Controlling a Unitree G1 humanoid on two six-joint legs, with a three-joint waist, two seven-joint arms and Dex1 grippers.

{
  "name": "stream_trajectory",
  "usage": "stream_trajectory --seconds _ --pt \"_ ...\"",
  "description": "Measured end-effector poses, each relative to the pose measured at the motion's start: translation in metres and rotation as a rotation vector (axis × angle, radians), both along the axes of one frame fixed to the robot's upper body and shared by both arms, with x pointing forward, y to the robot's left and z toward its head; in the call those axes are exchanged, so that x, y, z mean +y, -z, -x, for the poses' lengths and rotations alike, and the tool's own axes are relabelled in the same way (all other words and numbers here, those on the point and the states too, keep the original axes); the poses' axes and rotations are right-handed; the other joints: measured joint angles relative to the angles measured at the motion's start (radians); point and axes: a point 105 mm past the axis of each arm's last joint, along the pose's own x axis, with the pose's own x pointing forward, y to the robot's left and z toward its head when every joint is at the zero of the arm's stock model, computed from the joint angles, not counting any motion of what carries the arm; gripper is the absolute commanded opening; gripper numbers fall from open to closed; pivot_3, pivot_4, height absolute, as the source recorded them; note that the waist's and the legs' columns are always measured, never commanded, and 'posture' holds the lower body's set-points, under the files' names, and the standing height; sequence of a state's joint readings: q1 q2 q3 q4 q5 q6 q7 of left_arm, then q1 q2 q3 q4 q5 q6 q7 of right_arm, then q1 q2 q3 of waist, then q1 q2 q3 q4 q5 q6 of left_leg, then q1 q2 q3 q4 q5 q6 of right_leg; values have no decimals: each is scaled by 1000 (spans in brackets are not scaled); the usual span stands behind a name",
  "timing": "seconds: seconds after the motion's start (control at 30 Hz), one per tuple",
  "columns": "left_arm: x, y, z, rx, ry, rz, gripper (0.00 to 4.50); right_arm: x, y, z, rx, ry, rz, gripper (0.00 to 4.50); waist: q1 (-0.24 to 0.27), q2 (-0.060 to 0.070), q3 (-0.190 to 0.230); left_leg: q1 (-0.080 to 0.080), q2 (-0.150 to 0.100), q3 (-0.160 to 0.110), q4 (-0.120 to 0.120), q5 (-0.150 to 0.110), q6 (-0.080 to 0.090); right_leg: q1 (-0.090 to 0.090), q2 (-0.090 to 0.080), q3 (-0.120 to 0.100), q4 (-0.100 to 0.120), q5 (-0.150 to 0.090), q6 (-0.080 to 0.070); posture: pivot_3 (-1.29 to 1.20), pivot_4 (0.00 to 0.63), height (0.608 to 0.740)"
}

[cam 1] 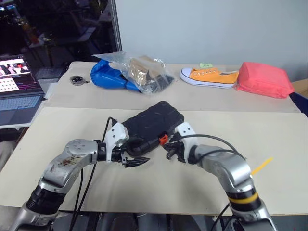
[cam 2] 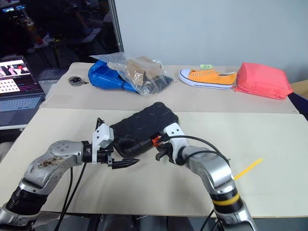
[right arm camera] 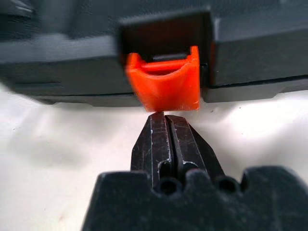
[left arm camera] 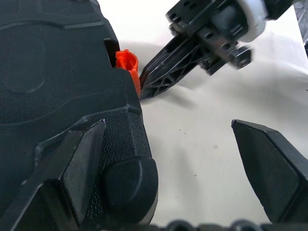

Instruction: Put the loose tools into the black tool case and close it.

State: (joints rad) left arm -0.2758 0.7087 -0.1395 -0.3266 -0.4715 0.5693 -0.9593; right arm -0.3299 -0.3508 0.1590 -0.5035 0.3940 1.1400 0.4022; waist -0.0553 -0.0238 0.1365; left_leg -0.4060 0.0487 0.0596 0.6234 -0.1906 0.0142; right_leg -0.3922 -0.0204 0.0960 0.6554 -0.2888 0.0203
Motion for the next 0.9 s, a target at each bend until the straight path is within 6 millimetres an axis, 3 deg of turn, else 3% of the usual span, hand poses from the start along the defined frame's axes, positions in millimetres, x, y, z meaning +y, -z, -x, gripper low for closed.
stream_trajectory --seconds 0.17,0.57,0.8,0.9 --pt "1 1 0 0 -7 0 4500 -6 -10 18 -22 -54 -85 69 -2 0 0 1 0 0 0 0 0 1 0 0 0 -1 2 0 150 740" --pt "2 1 1 -3 -12 -2 4500 1 -7 -17 -88 46 -55 69 -10 0 0 2 0 0 0 0 0 2 -1 1 0 -2 4 0 150 740" --pt "2 3 0 -2 -20 -3 4500 8 -4 -21 -96 42 -66 69 -17 0 0 4 1 0 0 0 0 2 1 1 1 -1 2 0 150 740" --pt "0 2 1 -4 -14 4 4500 5 -8 -14 -97 22 -101 69 -14 0 0 3 1 0 0 0 0 2 0 1 1 -1 2 0 150 740"
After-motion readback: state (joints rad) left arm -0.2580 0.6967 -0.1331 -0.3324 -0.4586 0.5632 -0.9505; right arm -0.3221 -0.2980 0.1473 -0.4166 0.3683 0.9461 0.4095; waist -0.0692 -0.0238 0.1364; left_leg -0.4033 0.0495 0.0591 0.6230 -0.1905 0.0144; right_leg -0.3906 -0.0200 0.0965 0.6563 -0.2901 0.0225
